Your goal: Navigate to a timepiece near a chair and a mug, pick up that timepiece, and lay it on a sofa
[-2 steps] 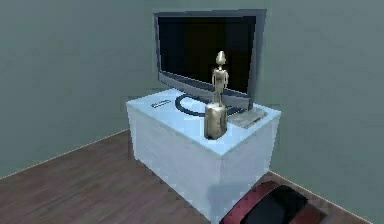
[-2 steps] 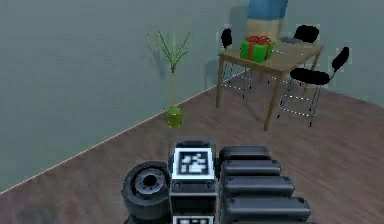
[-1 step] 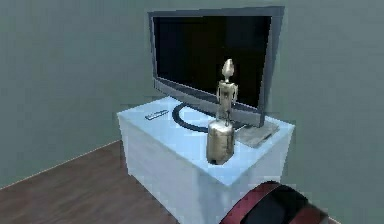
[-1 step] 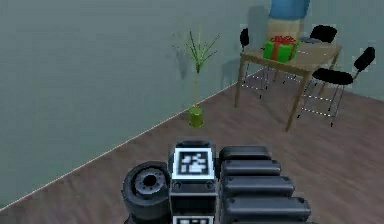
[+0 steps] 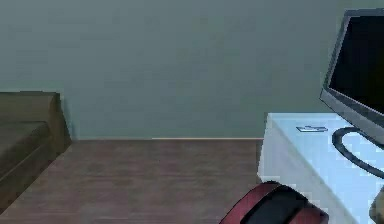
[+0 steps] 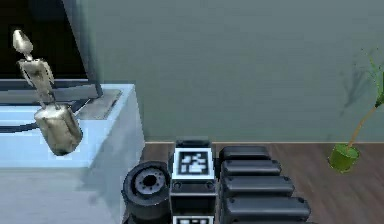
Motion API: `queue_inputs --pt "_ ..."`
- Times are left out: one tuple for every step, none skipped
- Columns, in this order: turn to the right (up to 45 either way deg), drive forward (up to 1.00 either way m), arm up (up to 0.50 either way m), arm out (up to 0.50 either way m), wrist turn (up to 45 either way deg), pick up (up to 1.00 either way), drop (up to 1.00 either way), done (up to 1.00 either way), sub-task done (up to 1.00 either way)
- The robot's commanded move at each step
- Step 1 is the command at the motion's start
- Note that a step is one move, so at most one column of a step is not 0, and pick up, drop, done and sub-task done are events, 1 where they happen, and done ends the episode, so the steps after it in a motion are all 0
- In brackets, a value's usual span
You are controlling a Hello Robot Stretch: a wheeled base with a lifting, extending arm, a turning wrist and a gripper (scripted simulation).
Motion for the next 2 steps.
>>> queue_inputs --pt "-39.0 0.00 0.00 0.00 0.0 0.00 0.00 0.00 0.00" --pt "0.0 1.00 0.00 0.00 0.0 0.00 0.00 0.00 0.00"
